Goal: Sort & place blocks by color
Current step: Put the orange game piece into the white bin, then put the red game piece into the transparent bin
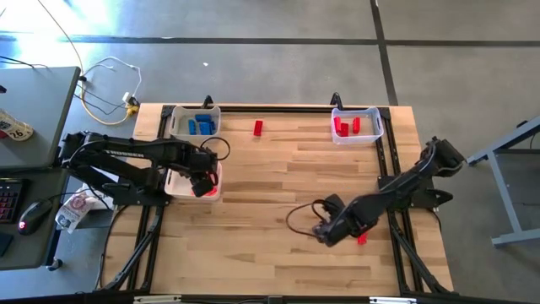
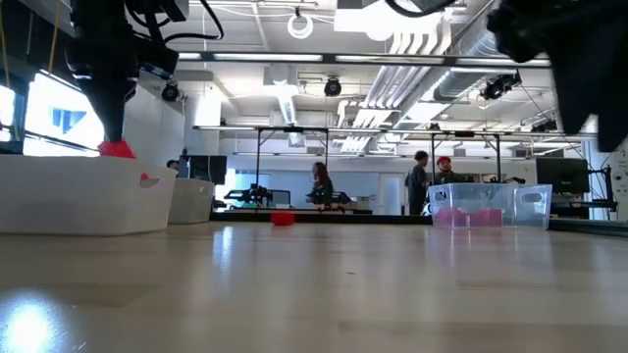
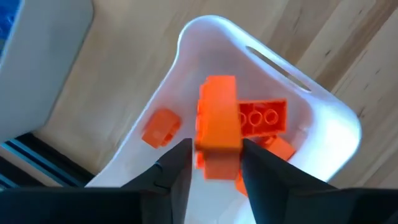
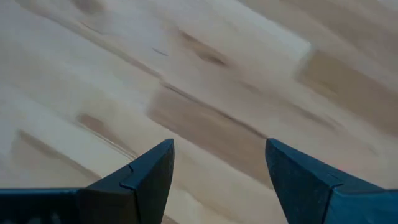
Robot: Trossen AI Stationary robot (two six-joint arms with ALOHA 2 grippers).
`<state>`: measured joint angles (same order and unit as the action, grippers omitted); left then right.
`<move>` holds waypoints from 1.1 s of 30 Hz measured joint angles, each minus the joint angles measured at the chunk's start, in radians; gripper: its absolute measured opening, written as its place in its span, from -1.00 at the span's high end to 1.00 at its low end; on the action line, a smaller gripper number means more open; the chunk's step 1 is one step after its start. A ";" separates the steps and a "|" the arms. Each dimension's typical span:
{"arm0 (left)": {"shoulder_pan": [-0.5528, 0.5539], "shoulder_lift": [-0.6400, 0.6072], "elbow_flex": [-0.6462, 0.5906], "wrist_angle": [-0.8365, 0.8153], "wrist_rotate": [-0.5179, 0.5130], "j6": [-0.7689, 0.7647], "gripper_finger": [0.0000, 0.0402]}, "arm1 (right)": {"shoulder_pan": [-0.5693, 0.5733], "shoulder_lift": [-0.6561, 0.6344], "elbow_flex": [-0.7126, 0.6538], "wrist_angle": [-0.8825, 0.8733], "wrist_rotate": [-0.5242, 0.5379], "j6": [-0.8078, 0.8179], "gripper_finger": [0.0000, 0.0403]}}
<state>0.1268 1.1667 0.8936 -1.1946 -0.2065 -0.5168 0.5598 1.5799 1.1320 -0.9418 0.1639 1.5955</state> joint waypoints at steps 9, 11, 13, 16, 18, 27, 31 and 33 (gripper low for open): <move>0.000 0.000 0.000 0.000 -0.007 0.022 0.13 | 0.123 0.000 0.000 -0.143 -0.095 0.274 -0.18; 0.000 0.000 0.000 0.000 -0.012 0.022 0.09 | 0.152 0.000 0.000 -0.165 -0.099 0.331 -0.18; 0.000 0.000 0.000 0.000 -0.009 0.020 0.07 | 0.180 0.000 0.000 -0.180 -0.101 0.385 -0.18; 0.000 0.000 0.000 0.005 0.029 0.020 0.07 | 0.219 0.000 0.000 -0.195 -0.107 0.463 -0.18; 0.000 0.000 0.000 0.022 0.061 0.022 0.07 | 0.244 0.000 0.000 -0.205 -0.113 0.507 -0.18; -0.001 0.000 0.000 0.061 0.120 0.022 0.07 | 0.336 0.018 -0.001 -0.238 -0.112 0.668 -0.18; -0.001 0.000 0.000 0.063 0.122 0.022 0.06 | 0.351 0.049 -0.002 -0.248 -0.112 0.685 -0.18; -0.001 0.000 0.000 0.063 0.122 0.022 0.06 | 0.351 0.067 -0.002 -0.260 -0.112 0.684 -0.18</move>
<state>0.1257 1.1667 0.8936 -1.1316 -0.0849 -0.4946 0.9111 1.6473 1.1305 -1.2014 0.0521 2.2799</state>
